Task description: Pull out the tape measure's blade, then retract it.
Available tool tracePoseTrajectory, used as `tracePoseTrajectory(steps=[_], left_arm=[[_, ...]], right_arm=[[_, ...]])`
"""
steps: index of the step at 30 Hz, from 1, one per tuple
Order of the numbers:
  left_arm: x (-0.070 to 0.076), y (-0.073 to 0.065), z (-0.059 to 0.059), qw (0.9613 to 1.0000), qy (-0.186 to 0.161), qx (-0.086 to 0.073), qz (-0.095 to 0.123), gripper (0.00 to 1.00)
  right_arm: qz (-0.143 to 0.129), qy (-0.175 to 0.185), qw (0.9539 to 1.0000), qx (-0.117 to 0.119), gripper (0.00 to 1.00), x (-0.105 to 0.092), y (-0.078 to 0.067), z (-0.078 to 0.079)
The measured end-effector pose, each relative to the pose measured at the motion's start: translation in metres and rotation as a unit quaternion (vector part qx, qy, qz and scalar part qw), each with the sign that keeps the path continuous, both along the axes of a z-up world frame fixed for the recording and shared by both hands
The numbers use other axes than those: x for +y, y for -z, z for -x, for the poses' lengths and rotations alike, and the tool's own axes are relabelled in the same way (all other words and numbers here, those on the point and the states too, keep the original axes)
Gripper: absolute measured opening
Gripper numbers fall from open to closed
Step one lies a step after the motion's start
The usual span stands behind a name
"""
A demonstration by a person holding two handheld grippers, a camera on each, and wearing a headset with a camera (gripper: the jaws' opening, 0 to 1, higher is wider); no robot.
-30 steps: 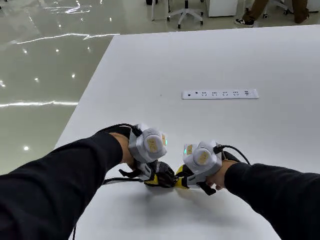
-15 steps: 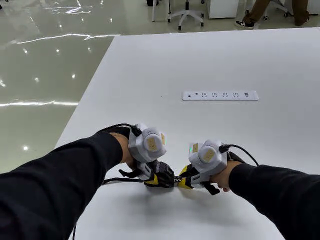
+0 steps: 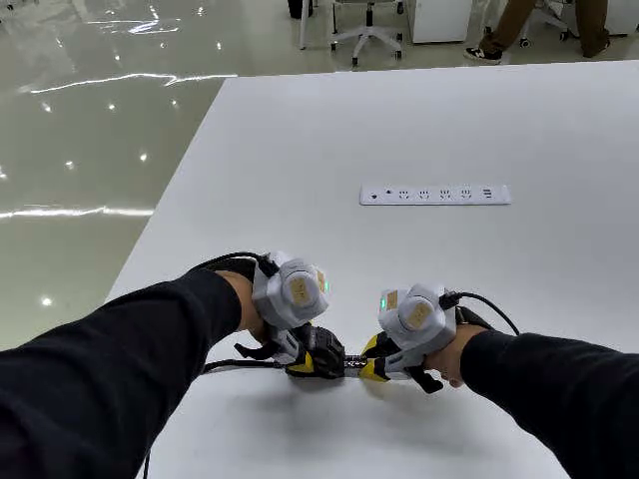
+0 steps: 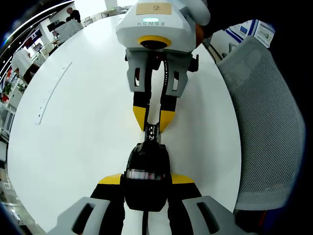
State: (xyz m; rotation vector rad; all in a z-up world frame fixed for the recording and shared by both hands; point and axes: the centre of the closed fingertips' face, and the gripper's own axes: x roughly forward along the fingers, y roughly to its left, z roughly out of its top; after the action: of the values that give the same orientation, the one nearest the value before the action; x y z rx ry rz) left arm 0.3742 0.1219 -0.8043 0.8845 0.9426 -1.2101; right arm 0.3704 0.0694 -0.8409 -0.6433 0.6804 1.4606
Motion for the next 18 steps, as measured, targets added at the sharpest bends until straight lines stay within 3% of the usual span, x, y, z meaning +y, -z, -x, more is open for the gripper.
tracePoseTrajectory(steps=[18], left_arm=[[0.000,0.000,0.000,1.0000,-0.008,-0.001,0.005,0.30]], right_arm=[[0.008,0.018,0.9998,0.006,0.08,-0.024,-0.001,-0.002]])
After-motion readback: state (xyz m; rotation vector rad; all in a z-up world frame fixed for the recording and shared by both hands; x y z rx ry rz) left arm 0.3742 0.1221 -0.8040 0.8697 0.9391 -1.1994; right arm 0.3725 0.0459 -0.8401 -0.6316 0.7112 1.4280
